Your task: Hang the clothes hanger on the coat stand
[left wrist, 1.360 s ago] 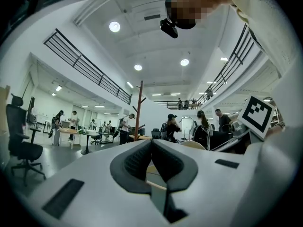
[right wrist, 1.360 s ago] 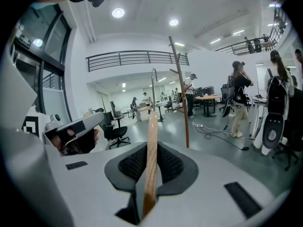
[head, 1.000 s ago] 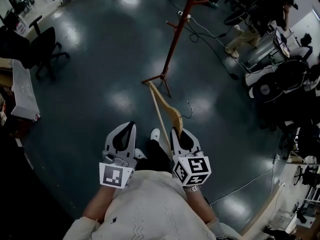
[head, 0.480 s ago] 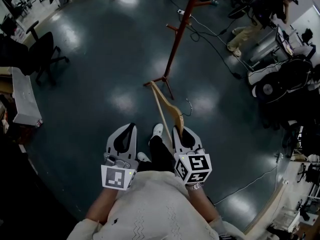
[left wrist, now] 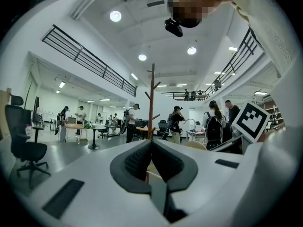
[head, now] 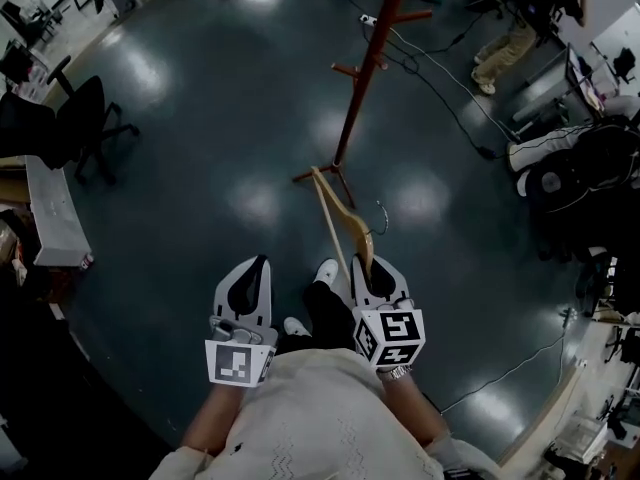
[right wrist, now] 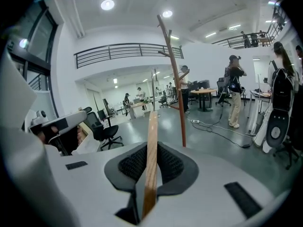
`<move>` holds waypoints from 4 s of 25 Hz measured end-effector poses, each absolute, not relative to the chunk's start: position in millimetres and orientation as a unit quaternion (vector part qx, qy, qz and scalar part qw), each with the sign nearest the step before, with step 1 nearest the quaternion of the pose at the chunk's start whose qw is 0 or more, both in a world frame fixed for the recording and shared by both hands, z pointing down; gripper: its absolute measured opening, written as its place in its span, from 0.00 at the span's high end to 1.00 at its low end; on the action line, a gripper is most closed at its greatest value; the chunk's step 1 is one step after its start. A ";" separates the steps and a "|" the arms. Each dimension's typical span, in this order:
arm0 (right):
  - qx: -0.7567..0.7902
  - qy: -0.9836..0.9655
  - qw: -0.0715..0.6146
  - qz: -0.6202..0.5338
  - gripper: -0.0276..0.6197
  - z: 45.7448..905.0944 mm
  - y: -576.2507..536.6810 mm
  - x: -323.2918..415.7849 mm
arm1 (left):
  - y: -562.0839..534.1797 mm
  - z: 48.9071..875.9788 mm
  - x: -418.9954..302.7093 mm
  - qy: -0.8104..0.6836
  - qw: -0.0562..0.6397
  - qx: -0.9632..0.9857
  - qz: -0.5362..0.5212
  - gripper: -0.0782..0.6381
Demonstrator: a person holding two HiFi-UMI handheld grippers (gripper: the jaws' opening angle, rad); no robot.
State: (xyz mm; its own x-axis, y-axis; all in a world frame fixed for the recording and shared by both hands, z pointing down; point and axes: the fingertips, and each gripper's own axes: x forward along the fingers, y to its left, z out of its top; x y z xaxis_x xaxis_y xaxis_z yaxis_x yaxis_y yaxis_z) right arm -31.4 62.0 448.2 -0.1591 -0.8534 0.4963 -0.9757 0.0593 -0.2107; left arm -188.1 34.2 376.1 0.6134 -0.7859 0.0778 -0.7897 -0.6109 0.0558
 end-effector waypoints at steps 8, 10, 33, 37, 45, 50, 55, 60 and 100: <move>0.634 -0.717 0.123 0.262 0.85 456.7 -26.6 15.5 | -55.5 372.5 -124.9 -0.442 0.051 0.896 0.016 0.87; 0.631 -0.721 0.124 0.258 0.85 455.4 -47.5 24.2 | -74.0 368.7 -114.8 -0.450 0.058 0.891 0.012 0.87; 0.649 -0.692 0.152 0.276 0.85 478.5 -173.8 46.6 | -211.0 356.7 -78.6 -0.397 0.034 0.917 0.015 0.87; 0.669 -0.669 0.160 0.281 0.85 487.8 -195.3 51.5 | -236.5 358.1 -71.3 -0.366 0.037 0.930 0.018 0.87; 0.688 -0.656 0.174 0.256 0.85 509.9 -236.9 70.2 | -270.5 363.3 -48.7 -0.327 0.053 0.944 0.007 0.87; 0.683 -0.658 0.188 0.255 0.85 524.2 -264.2 68.1 | -292.4 375.6 -58.4 -0.326 0.083 0.942 0.016 0.87; 0.677 -0.657 0.206 0.261 0.85 542.1 -279.5 82.4 | -309.3 381.3 -60.0 -0.331 0.088 0.939 0.011 0.87; 0.675 -0.659 0.203 0.262 0.85 555.4 -295.2 91.7 | -326.7 387.9 -67.1 -0.339 0.089 0.937 0.009 0.87; 0.705 -0.643 0.156 0.254 0.85 662.3 -358.6 102.2 | -350.5 437.8 -101.1 -0.355 0.071 0.929 0.075 0.87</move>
State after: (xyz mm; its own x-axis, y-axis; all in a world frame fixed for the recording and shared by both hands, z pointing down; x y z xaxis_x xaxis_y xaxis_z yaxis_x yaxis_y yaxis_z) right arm 102.2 -358.6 662.3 0.0440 -0.8276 0.5596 -0.9865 -0.1243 -0.1064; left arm -101.1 -350.5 437.8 0.7366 -0.6492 0.1897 -0.6705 -0.7377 0.0790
